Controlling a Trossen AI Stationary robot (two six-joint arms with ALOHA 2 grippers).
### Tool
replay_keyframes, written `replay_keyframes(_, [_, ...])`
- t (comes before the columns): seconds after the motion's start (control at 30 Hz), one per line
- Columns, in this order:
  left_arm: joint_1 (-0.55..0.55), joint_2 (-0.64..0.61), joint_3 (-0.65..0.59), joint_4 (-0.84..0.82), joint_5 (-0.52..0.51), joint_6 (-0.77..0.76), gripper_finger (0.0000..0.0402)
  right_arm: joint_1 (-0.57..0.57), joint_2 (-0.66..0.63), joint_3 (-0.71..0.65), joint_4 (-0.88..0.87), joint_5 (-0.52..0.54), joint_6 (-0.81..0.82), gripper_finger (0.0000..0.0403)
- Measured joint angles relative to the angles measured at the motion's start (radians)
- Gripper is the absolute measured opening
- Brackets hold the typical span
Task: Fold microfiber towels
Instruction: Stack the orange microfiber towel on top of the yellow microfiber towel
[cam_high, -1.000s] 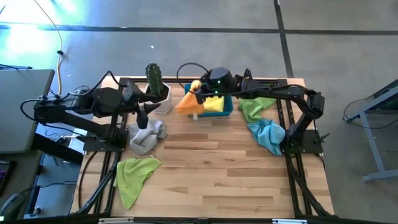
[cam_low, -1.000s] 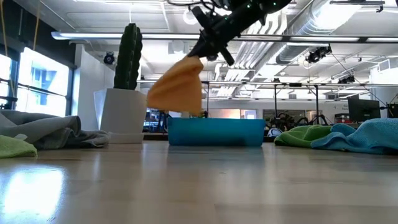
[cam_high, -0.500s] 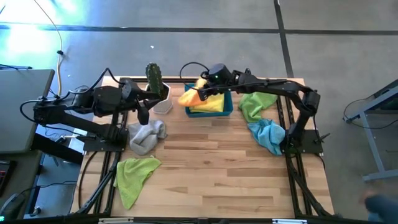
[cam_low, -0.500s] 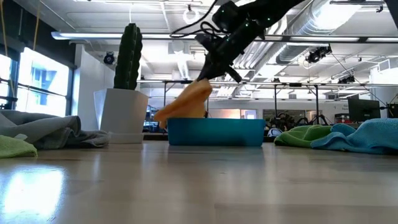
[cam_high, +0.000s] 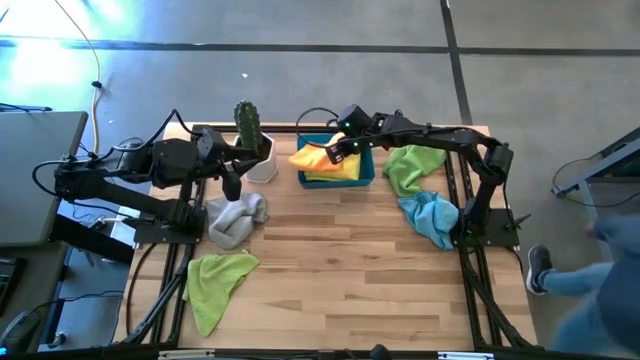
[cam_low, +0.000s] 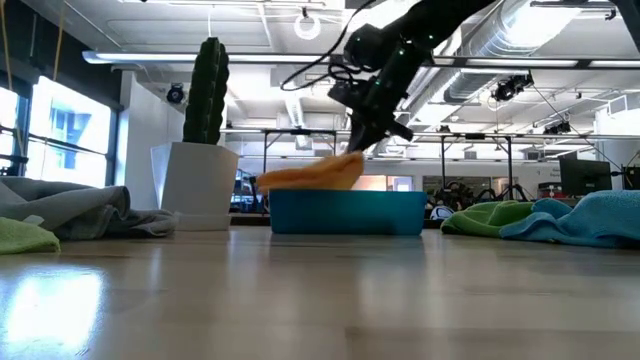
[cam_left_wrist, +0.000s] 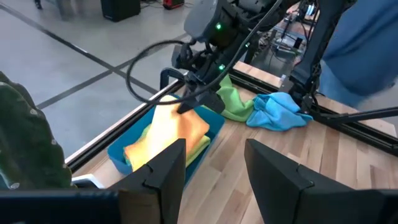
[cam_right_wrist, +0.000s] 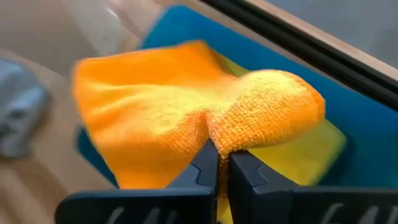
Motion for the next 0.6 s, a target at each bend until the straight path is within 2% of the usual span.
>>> replay_keyframes(0.33, [0.0, 0.0, 0.0, 0.0, -0.016, 0.0, 0.0156, -0.014, 0.0, 0.0, -0.088, 0.081, -0.043, 0.0])
replay_keyframes(0.47, [0.0, 0.0, 0.0, 0.0, -0.023, -0.004, 0.0156, -0.021, 0.0, 0.0, -0.087, 0.073, -0.062, 0.0])
replay_keyframes(0.6, [0.0, 0.0, 0.0, 0.0, -0.023, -0.004, 0.0156, -0.021, 0.0, 0.0, -0.088, 0.07, -0.087, 0.0023])
